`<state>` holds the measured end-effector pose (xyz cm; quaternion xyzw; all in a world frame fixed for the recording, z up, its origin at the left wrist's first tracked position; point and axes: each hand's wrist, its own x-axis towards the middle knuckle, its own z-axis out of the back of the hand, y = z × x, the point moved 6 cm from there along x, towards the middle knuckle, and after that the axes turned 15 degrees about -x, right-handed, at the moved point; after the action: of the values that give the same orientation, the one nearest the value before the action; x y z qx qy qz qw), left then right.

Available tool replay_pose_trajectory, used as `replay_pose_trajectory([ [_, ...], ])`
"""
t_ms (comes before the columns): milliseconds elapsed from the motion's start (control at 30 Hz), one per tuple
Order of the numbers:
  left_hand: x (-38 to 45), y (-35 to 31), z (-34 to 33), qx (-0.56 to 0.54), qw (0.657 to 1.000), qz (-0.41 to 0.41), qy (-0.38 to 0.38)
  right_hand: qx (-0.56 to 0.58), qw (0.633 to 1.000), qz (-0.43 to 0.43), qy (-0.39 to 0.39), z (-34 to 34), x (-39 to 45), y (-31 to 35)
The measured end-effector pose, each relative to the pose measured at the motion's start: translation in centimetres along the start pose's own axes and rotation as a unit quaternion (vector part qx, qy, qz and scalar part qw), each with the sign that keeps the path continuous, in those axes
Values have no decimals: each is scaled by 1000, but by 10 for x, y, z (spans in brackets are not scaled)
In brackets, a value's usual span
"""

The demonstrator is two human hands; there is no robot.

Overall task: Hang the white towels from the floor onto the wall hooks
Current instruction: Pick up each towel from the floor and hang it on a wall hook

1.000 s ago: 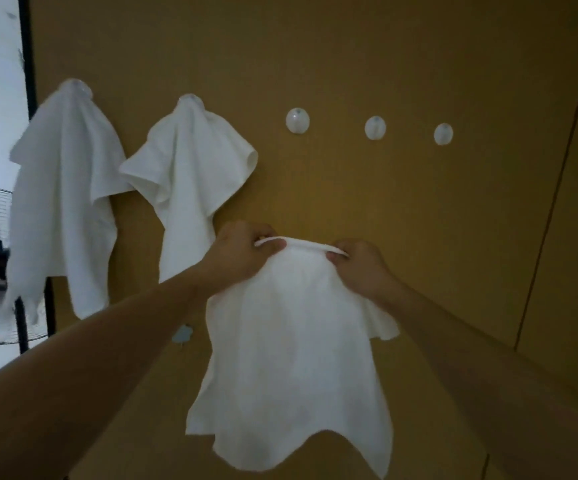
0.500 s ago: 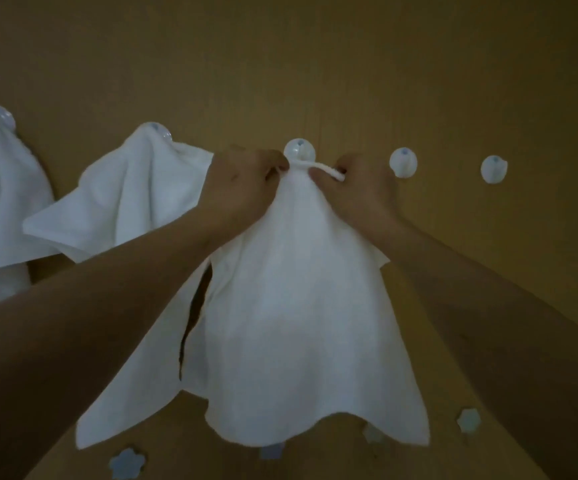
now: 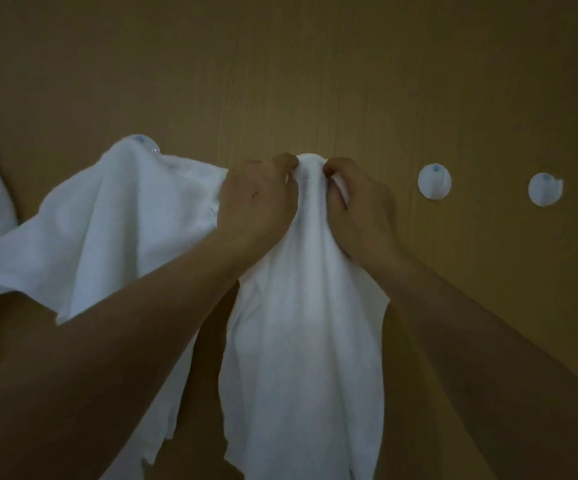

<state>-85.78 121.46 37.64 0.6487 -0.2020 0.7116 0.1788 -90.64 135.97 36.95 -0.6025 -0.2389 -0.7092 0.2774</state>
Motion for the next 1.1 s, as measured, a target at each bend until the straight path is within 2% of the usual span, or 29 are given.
replay_pose_trajectory([
  [100,-11,-10,-1,-4,1000,4,-13,45,998,-37,24,-4,-9,0],
  [267,-16,-7,-3,-142,985,91,21,197,973,-104,59,-10,-14,1],
  [367,-16,-11,-4,-128,987,87,37,252,951,-146,99,-10,-12,-2],
  [433,-18,-16,-4,-100,991,80,38,223,960,-136,99,-7,-15,3],
  [500,-25,-23,0,-27,998,52,38,116,985,-92,88,-5,-28,11],
  [533,-32,-30,2,51,997,14,57,55,992,-74,90,-6,-39,14],
  [600,-47,-33,-4,185,973,-52,129,-45,992,-56,103,-13,-60,16],
  [633,-53,-31,-6,194,964,-48,173,-72,990,-51,111,-13,-71,17],
  [733,-71,-24,-15,159,947,-3,279,-118,982,-17,145,-7,-93,22],
  [767,-79,-25,-15,165,941,4,295,-124,979,-7,162,-5,-98,22],
  [900,-116,-51,-3,67,955,-31,287,-66,964,-35,254,10,-116,22],
  [1100,-149,-64,34,11,956,88,278,-23,934,-102,341,34,-157,17],
])
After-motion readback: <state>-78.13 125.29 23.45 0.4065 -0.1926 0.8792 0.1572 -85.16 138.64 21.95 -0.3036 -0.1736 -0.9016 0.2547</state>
